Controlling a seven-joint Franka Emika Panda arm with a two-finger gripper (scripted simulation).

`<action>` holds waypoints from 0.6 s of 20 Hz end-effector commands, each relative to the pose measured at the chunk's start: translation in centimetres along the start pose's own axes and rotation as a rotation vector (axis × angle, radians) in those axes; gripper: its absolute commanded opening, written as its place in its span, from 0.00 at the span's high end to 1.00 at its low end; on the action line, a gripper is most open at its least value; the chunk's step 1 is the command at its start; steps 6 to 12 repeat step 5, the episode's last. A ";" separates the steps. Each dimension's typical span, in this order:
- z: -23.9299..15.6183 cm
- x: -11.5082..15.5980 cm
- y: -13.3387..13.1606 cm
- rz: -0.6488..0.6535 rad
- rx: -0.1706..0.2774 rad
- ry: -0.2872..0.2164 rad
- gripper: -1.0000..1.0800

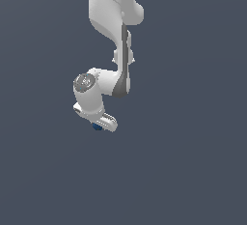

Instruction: Pick up the object and move it to a goal position.

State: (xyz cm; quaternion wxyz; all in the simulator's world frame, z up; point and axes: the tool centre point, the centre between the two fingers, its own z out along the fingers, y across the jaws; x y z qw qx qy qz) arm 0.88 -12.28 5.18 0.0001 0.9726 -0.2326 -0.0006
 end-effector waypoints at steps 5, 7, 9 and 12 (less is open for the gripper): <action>-0.4 -0.3 1.5 -0.001 0.001 0.001 1.00; -0.4 -0.3 1.5 -0.001 0.001 0.001 1.00; -0.4 -0.3 1.5 -0.001 0.001 0.001 1.00; -0.4 -0.3 1.5 -0.001 0.001 0.001 1.00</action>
